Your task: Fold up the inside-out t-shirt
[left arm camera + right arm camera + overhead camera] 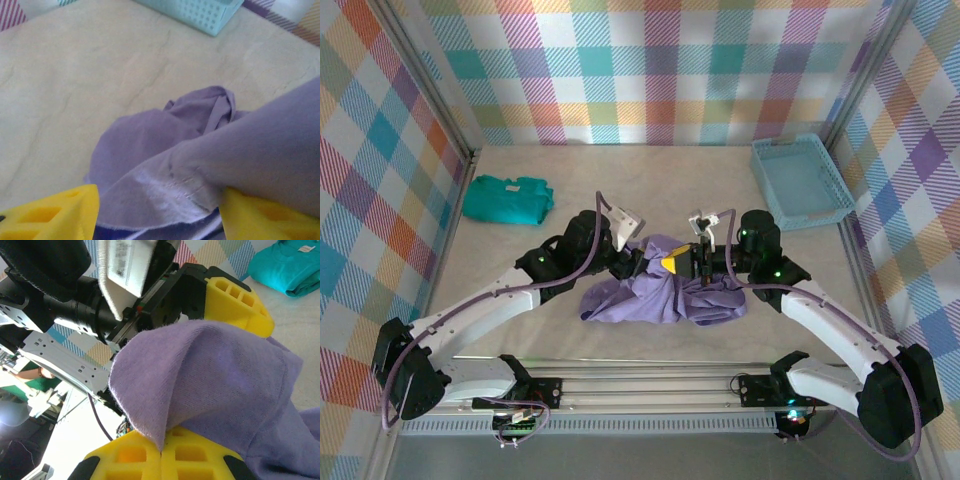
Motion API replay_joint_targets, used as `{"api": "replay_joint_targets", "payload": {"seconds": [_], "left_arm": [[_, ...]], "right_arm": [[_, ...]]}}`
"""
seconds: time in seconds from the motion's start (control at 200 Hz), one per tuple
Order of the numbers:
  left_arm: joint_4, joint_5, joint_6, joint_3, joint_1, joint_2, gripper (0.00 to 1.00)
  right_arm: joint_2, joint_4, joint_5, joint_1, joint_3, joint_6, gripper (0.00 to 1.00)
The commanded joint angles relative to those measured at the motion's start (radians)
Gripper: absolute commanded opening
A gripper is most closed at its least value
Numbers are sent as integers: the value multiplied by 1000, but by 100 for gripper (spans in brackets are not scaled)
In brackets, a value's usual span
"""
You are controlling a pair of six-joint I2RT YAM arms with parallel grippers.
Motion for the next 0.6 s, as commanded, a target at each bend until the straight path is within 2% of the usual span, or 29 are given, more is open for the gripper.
{"api": "replay_joint_targets", "payload": {"seconds": [0.0, 0.18, 0.285, 0.355, 0.455, 0.52, 0.595], "left_arm": [[133, 56, 46, -10, -11, 12, 52], [105, 121, 44, 20, -7, 23, 24], [57, 160, -18, 32, 7, -6, 10], [-18, 205, -87, 63, 16, -33, 0], [-126, 342, -174, 91, 17, -72, 0], [-161, 419, -247, 112, 17, -87, 0], [-178, 440, -345, 131, 17, -100, 0]], "right_arm": [[-14, -13, -30, -12, 36, -25, 0], [-63, -101, -1, -31, 43, -70, 0], [-82, -212, 54, -41, 67, -124, 0], [-83, -316, 133, -41, 105, -180, 0], [-66, -436, 258, -40, 160, -238, 0], [-45, -455, 316, -38, 183, -251, 6], [-1, -470, 356, -35, 215, -259, 11]]}}
